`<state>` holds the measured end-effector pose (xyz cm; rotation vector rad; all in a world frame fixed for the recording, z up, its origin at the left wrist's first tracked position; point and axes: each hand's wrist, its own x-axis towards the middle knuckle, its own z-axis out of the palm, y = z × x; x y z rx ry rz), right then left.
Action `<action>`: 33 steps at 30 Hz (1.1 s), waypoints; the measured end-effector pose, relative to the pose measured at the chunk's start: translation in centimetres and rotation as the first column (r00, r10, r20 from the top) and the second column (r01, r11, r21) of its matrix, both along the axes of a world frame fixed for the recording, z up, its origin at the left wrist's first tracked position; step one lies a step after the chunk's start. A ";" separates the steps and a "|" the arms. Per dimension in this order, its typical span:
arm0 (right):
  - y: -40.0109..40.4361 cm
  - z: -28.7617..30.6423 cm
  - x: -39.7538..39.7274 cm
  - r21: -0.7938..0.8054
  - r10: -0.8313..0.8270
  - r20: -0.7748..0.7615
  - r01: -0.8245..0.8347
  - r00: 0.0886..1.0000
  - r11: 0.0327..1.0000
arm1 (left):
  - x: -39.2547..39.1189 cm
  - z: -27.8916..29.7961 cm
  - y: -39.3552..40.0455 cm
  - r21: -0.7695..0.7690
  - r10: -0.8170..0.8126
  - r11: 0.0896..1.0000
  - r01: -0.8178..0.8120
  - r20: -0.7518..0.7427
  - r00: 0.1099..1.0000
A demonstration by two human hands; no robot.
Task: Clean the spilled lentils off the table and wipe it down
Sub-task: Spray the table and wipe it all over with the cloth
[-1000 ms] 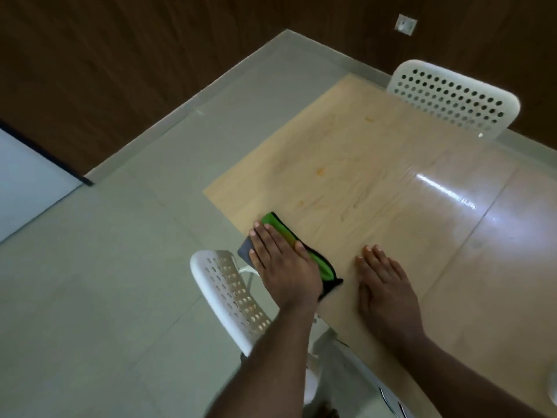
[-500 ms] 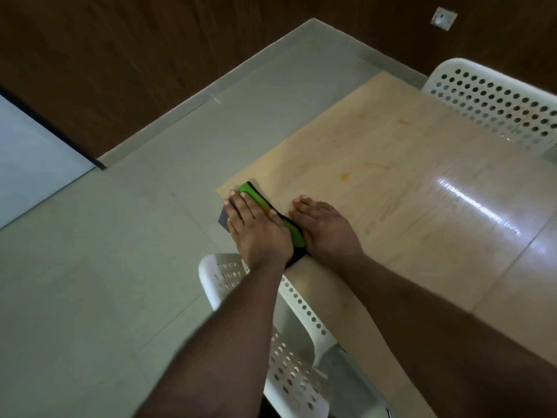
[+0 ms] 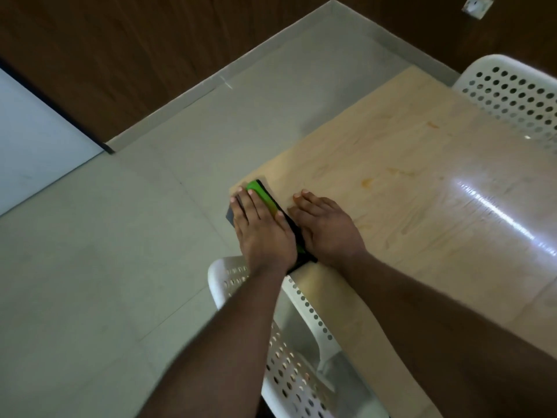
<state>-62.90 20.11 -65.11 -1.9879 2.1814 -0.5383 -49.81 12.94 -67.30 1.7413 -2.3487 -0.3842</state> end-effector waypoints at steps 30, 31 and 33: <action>-0.1 0.1 0.0 0.029 -0.026 -0.047 0.027 0.999 0.999 | 3.2 2.1 2.8 0.071 -0.255 0.966 0.248 0.117 0.960; -0.1 0.1 0.0 0.032 -0.032 -0.041 0.033 0.999 0.999 | 3.6 2.2 3.1 0.081 -0.284 0.958 0.275 0.126 0.951; -0.1 -0.1 0.0 0.031 -0.045 -0.036 0.046 0.998 0.998 | 4.0 2.1 2.0 0.090 -0.335 0.941 0.325 0.142 0.931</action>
